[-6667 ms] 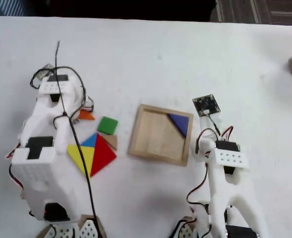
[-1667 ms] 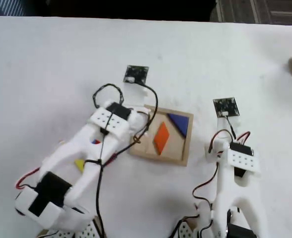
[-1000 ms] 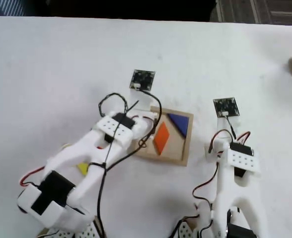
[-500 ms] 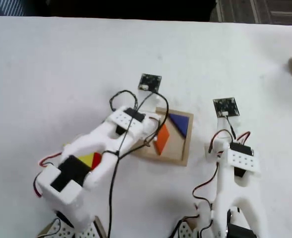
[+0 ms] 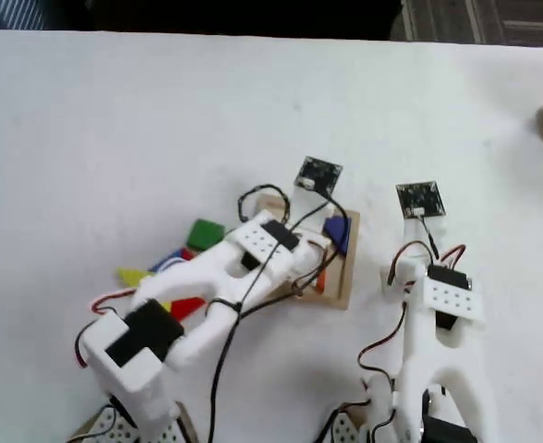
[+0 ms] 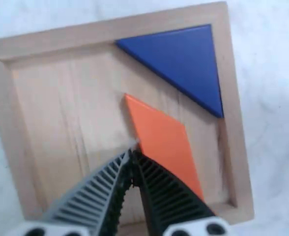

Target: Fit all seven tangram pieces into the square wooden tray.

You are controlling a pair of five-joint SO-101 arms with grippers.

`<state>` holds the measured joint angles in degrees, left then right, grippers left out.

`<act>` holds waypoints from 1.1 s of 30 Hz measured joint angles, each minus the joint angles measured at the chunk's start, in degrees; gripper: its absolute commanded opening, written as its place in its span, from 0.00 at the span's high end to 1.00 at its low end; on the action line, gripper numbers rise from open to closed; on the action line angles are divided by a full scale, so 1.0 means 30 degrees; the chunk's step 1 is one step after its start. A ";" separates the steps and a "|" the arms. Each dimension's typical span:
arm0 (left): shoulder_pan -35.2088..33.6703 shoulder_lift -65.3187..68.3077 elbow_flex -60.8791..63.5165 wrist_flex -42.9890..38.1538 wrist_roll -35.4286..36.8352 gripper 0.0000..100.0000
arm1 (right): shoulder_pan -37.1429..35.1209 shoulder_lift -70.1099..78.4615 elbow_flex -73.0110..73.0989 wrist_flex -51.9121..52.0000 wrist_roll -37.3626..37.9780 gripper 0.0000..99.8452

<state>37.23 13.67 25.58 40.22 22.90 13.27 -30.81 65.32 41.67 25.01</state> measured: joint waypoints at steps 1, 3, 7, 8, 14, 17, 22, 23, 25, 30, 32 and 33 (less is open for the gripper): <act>0.0059 0.0000 0.0000 -0.0234 0.0000 0.98 | 0.0000 0.0000 0.0000 0.0000 0.0000 0.98; 0.0147 0.0029 0.0000 -0.0733 0.0000 0.98 | 0.0029 0.0000 0.0000 0.0000 0.0000 0.98; 0.0352 0.0029 0.0000 -0.1465 0.0000 0.98 | 0.0000 0.0000 0.0000 0.0000 0.0000 0.98; 0.0381 0.0029 0.0000 -0.1612 0.0000 0.98 | 0.0000 0.0000 0.0000 0.0000 0.0000 0.98; 0.0938 0.0029 0.0000 -0.1993 0.0000 0.98 | 0.0000 0.0000 0.0000 0.0000 0.0000 0.98; 0.1377 0.0029 0.0000 -0.1993 0.0000 0.98 | 0.0029 0.0000 0.0000 0.0000 0.0000 0.98; 0.2403 0.0029 0.0000 -0.2081 0.0000 0.98 | 0.0029 0.0000 0.0000 0.0000 0.0000 0.98; 0.2579 0.0029 0.0000 -0.2315 0.0000 0.98 | 0.0029 0.0000 0.0000 0.0000 0.0000 0.98; 0.2784 0.0029 0.0000 -0.2696 0.0000 0.98 | 0.0000 0.0000 0.0000 0.0000 0.0000 0.98; 0.2813 0.0029 0.0000 -0.2930 0.0000 0.98 | 0.0000 0.0000 0.0000 0.0000 0.0000 0.98; 0.2813 0.0029 0.0000 -0.2960 0.0000 0.98 | 0.0000 0.0000 0.0000 0.0000 0.0000 0.98; 0.2755 0.0029 0.0000 -0.2960 0.0000 0.98 | 0.0000 0.0000 0.0000 0.0000 0.0000 0.98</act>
<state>45.49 13.76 25.58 31.34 22.90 13.27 -30.81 65.32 41.67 25.01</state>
